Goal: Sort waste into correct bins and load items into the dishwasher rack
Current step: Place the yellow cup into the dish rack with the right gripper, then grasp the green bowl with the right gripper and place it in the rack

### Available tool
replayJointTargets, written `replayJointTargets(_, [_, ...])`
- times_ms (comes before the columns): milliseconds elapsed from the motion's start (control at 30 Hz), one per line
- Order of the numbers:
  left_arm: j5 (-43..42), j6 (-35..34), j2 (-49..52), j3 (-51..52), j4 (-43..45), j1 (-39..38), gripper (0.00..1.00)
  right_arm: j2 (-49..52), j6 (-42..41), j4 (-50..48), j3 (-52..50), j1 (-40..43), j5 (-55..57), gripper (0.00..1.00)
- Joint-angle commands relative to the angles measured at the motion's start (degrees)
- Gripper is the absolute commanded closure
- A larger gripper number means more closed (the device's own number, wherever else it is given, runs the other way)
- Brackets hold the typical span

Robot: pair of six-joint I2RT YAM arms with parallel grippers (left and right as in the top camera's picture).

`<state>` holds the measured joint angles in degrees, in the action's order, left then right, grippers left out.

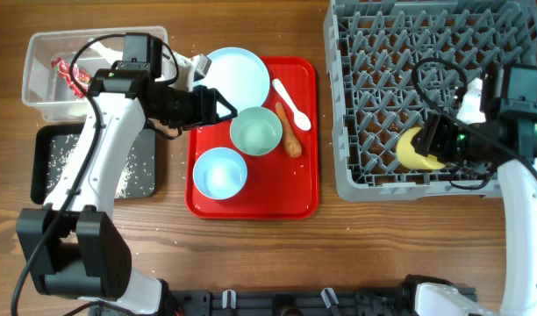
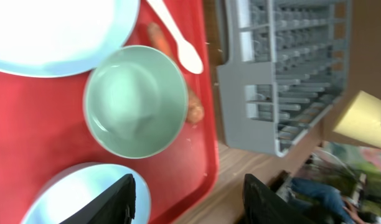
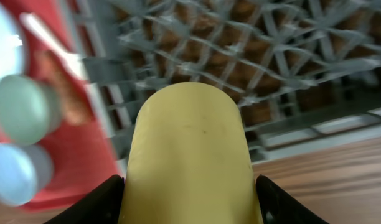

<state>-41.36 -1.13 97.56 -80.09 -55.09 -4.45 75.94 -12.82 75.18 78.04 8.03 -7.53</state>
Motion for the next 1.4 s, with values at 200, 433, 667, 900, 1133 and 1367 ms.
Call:
replayJointTargets(200, [6.4,0.7,-0.9,-0.8,-0.3,-0.3,0.46,14.3,-2.0,-0.9,0.6,-5.4,8.0,0.53])
replayJointTargets(433, [7.6,0.7,-0.9,-0.8,-1.6,-0.3,0.43,19.5,-2.3,-2.4,0.6,-7.4,7.6,0.23])
replayJointTargets(667, [7.6,0.7,-0.9,-0.8,-1.7,-0.3,0.39,19.4,-1.4,-0.7,6.6,-7.4,4.7,0.11])
replayJointTargets(900, [22.3,0.7,-0.9,-0.8,-5.5,-4.4,0.40,19.4,2.1,-1.3,18.4,-14.7,-7.6,0.14])
replayJointTargets(1133, [42.5,-4.8,-0.9,-0.8,-1.4,-20.5,0.34,19.4,-2.9,-7.9,18.3,-20.1,-9.7,0.19])
replayJointTargets(1367, [42.5,-20.9,-0.9,-0.8,-2.4,-7.8,0.26,30.0,-19.2,-17.1,18.2,-35.6,-3.5,0.39])
